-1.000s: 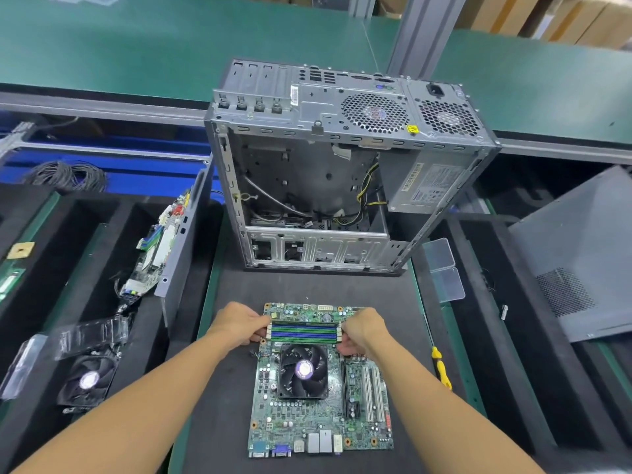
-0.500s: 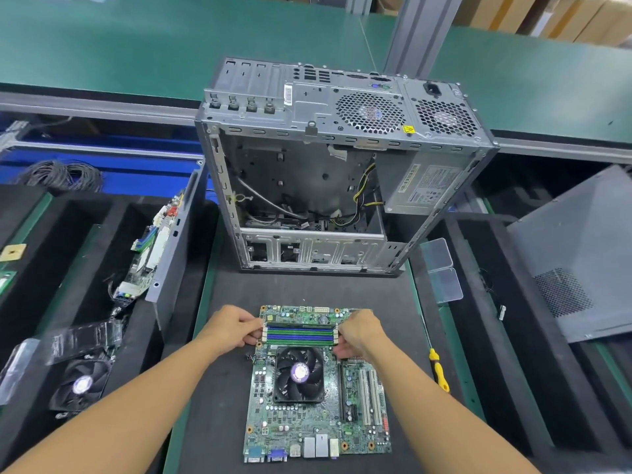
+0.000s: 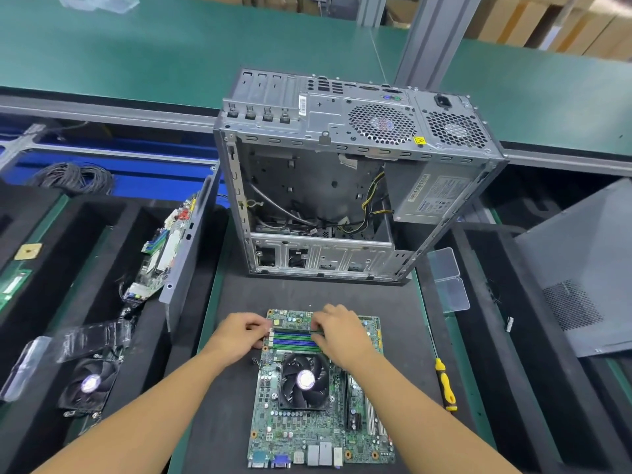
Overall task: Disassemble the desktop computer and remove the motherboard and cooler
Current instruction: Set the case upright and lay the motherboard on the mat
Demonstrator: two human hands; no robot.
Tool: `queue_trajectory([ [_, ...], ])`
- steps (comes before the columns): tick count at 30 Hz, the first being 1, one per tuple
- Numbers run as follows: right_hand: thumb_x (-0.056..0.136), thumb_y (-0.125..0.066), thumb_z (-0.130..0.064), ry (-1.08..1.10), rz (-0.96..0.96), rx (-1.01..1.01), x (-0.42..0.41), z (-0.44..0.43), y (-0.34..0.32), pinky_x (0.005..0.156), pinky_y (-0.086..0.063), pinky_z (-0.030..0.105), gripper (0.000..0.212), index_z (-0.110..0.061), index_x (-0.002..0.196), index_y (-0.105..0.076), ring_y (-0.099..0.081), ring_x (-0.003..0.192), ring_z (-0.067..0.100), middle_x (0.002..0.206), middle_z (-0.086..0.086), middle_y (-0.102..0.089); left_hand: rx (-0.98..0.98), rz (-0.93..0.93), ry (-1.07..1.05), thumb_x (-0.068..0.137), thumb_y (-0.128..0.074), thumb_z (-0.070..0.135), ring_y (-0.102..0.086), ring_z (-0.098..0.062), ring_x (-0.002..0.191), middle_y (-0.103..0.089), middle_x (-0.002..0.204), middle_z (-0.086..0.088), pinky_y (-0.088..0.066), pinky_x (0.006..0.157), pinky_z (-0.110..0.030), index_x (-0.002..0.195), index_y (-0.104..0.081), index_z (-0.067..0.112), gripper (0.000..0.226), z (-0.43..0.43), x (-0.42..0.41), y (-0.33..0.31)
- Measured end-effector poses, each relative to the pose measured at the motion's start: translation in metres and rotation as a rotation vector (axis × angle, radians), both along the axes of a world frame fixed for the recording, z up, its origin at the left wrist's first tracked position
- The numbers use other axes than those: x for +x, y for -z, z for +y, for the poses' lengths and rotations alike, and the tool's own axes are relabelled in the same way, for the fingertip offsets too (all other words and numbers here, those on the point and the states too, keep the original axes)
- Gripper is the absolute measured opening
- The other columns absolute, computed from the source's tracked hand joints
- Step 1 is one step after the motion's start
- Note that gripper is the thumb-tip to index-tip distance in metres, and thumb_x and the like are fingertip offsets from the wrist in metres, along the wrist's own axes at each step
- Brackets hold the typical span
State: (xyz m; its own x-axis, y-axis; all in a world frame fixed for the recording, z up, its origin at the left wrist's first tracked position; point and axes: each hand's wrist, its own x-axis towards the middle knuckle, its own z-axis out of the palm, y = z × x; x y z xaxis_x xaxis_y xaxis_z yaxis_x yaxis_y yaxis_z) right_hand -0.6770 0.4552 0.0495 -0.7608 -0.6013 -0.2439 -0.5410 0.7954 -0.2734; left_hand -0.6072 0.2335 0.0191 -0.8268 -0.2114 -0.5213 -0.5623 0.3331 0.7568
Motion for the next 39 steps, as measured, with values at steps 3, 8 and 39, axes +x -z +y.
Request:
queue_trajectory([
  [3,0.099,-0.054,-0.025,-0.006,0.046,-0.066,0.001,0.0,-0.001,0.09,-0.047,0.034,0.016,-0.019,0.104,-0.069,-0.058,0.099,0.021,0.105,0.0,-0.064,-0.068,0.025,0.071,0.093,-0.068,0.03,-0.072,-0.005,0.072,-0.073,0.086,0.014,-0.048,0.067,-0.019,0.089,-0.073,0.036,0.009,0.001,0.0,-0.005],
  [8,0.1,-0.053,-0.022,-0.02,0.095,-0.147,0.0,0.004,-0.003,0.088,-0.047,0.036,0.019,-0.017,0.103,-0.07,-0.056,0.098,0.022,0.104,0.001,-0.064,-0.244,0.163,0.161,0.093,-0.067,0.026,-0.062,-0.003,0.086,-0.064,0.095,0.015,-0.04,0.069,-0.007,0.09,-0.071,0.04,0.015,0.008,0.001,-0.017],
  [39,0.086,-0.073,-0.01,1.263,-0.423,-0.77,-0.048,0.254,0.023,0.079,-0.051,0.026,0.013,-0.018,0.075,-0.073,-0.066,0.087,0.011,0.086,-0.007,-0.072,0.186,0.019,0.336,0.099,-0.059,0.019,-0.069,-0.009,0.074,-0.076,0.09,0.007,-0.049,0.061,-0.027,0.095,-0.075,0.023,0.017,0.242,-0.077,-0.034],
])
